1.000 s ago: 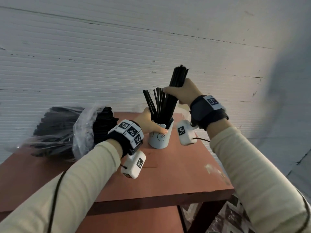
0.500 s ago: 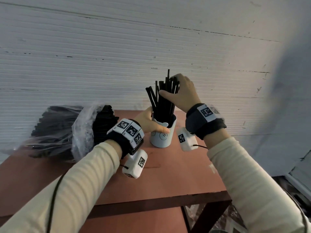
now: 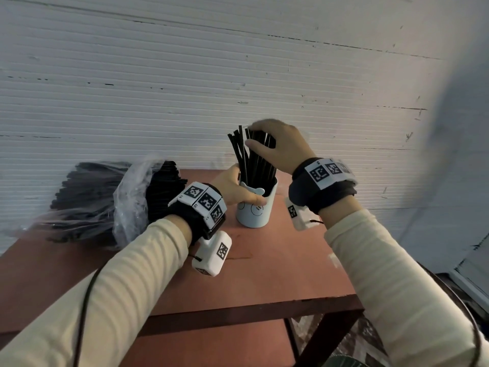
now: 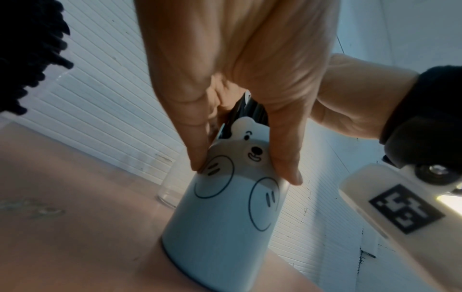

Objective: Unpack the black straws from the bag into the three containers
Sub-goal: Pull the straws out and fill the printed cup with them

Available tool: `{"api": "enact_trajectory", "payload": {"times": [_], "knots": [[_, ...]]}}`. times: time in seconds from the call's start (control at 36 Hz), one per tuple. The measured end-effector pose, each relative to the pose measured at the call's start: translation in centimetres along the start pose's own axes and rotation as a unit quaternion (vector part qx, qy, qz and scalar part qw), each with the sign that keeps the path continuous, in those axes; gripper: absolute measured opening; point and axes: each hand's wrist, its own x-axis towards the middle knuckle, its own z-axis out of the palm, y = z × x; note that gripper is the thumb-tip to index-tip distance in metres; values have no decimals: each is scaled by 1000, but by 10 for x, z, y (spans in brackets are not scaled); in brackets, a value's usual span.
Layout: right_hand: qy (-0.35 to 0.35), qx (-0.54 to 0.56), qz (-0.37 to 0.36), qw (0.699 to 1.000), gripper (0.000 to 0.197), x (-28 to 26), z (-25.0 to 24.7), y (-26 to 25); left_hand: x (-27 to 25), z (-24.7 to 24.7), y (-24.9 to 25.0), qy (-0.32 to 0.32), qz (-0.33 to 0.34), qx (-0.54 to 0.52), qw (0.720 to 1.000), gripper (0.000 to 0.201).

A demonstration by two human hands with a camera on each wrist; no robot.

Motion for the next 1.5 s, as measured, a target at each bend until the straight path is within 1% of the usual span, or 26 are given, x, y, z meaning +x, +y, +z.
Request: {"api": "enact_trajectory", "payload": {"times": [0.03, 0.08, 0.17, 0.25, 0.33, 0.42, 0.44, 0.47, 0.5, 0.53, 0.56, 0.61, 0.64, 0.72, 0.75, 0.81, 0.86, 0.94, 1.0, 1.06, 1.11, 1.19, 1.31, 1.39, 1.5], "knots": [[-10, -12, 3, 1000, 34, -1, 0, -1, 0, 1, 0, 3, 0, -1, 1000, 83], [-4, -18, 8, 1000, 32, -3, -3, -3, -3, 2, 3, 10, -3, -6, 1000, 80], [24, -11, 1, 1000, 37, -6, -9, -5, -6, 5, 6, 7, -8, -15, 1000, 81], [57, 19, -8, 998, 35, -10, -14, -11, -8, 7, 12, 9, -17, -16, 1000, 82], [77, 40, -20, 996, 33, -15, -16, -18, -9, 8, 15, 10, -22, -7, 1000, 88], [115, 70, -21, 991, 28, -22, -18, -27, -6, 7, 7, 6, -28, 11, 1000, 96], [125, 79, -22, 989, 27, -23, -18, -30, -14, 5, 12, 8, -34, 26, 999, 91], [131, 85, -25, 987, 25, -25, -17, -34, -24, 2, 19, 11, -47, 46, 998, 76], [134, 89, -29, 986, 23, -27, -16, -38, -33, -3, 23, 20, -61, 75, 995, 56], [136, 93, -31, 986, 22, -28, -13, -41, -38, -9, 23, 39, -79, 103, 991, 42], [136, 98, -33, 985, 20, -29, -10, -46, -42, -17, 21, 61, -77, 131, 987, 39], [129, 114, -36, 984, 20, -31, -2, -55, -49, -34, 15, 95, -66, 163, 980, 58], [119, 127, -37, 984, 19, -33, 3, -60, -54, -42, 13, 110, -63, 165, 978, 57], [74, 164, -45, 983, 17, -36, 15, -76, -75, -69, 9, 164, -36, 179, 970, 25], [55, 176, -46, 982, 17, -36, 20, -82, -80, -78, 6, 179, -24, 191, 965, 19], [3, 197, -32, 980, 17, -36, 30, -93, -91, -94, 3, 207, -8, 184, 961, 14], [-58, 201, -13, 978, 18, -34, 40, -104, -98, -106, -3, 233, -7, 159, 959, 11], [-134, 188, -11, 973, 20, -31, 55, -117, -109, -118, -15, 272, -4, 149, 951, 7], [-202, 170, -10, 964, 27, -30, 63, -124, -115, -122, -22, 289, -4, 156, 945, 15], [-270, 143, -11, 952, 39, -30, 71, -131, -119, -125, -28, 277, -7, 165, 947, 26], [-312, 124, -14, 942, 46, -31, 78, -136, -122, -126, -33, 245, -31, 181, 952, 34], [-338, 94, -27, 936, 46, -31, 88, -143, -125, -127, -39, 211, -45, 194, 957, 44], [-339, 81, -38, 936, 44, -32, 92, -146, -128, -132, -45, 187, -53, 196, 961, 59], [-330, 94, -34, 938, 43, -32, 91, -143, -130, -136, -48, 172, -63, 184, 966, 62], [-329, 115, -20, 937, 42, -28, 88, -133, -131, -140, -52, 174, -69, 160, 969, 62]]}}
